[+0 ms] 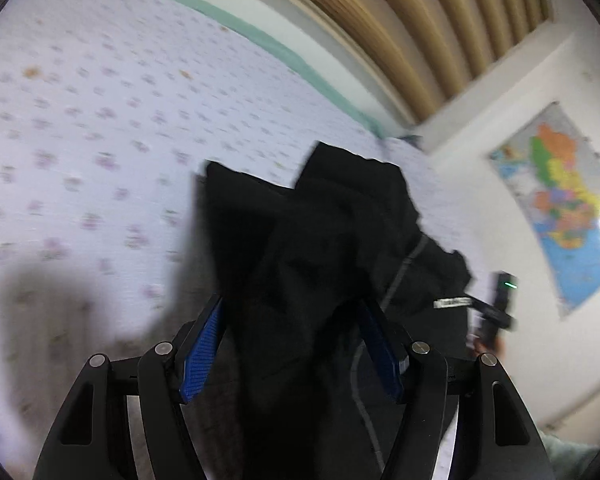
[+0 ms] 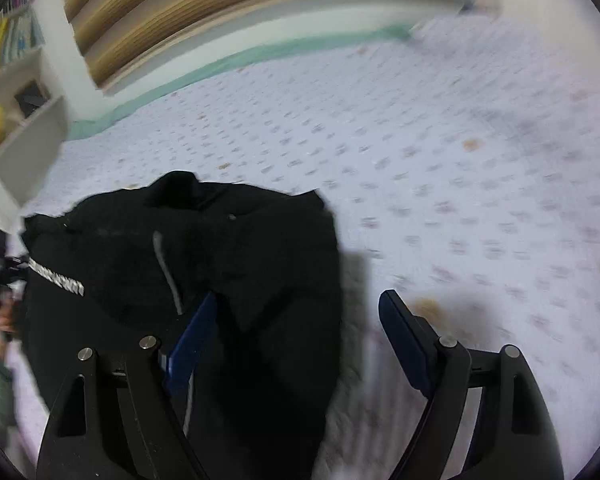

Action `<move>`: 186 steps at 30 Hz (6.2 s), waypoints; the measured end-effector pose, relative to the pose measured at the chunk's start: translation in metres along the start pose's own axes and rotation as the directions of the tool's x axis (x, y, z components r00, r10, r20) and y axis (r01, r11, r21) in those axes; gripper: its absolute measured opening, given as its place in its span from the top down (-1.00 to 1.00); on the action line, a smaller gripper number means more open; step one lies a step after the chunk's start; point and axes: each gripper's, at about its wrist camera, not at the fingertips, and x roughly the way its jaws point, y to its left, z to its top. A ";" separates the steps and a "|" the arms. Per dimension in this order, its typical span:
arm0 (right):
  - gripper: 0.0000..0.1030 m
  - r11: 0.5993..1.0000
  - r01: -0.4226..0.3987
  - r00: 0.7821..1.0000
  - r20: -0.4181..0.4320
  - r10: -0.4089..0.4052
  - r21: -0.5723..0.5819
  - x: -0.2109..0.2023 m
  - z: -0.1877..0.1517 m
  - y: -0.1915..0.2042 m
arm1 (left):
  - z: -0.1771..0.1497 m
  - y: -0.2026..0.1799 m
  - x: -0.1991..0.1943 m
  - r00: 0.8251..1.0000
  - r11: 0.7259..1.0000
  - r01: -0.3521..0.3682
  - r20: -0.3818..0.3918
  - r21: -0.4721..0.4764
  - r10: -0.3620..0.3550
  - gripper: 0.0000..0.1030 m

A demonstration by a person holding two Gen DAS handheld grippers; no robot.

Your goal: Fold large clothes

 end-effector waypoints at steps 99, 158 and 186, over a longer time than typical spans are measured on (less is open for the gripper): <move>-0.56 0.970 0.157 0.978 -0.108 -0.179 -0.183 0.011 -0.023 0.170 | -0.015 -0.181 0.057 0.891 0.881 -0.455 0.061 0.131 0.451 -0.02; -0.90 0.976 0.064 0.990 -0.134 -0.036 0.210 0.044 -0.008 -0.029 | 0.022 0.028 0.048 0.961 0.945 -0.275 -0.064 -0.179 0.268 -0.29; -0.45 0.946 -0.291 0.926 -0.205 0.315 0.143 0.088 -0.003 -0.010 | 0.005 0.018 0.067 0.992 0.986 -0.065 -0.116 -0.152 0.048 0.02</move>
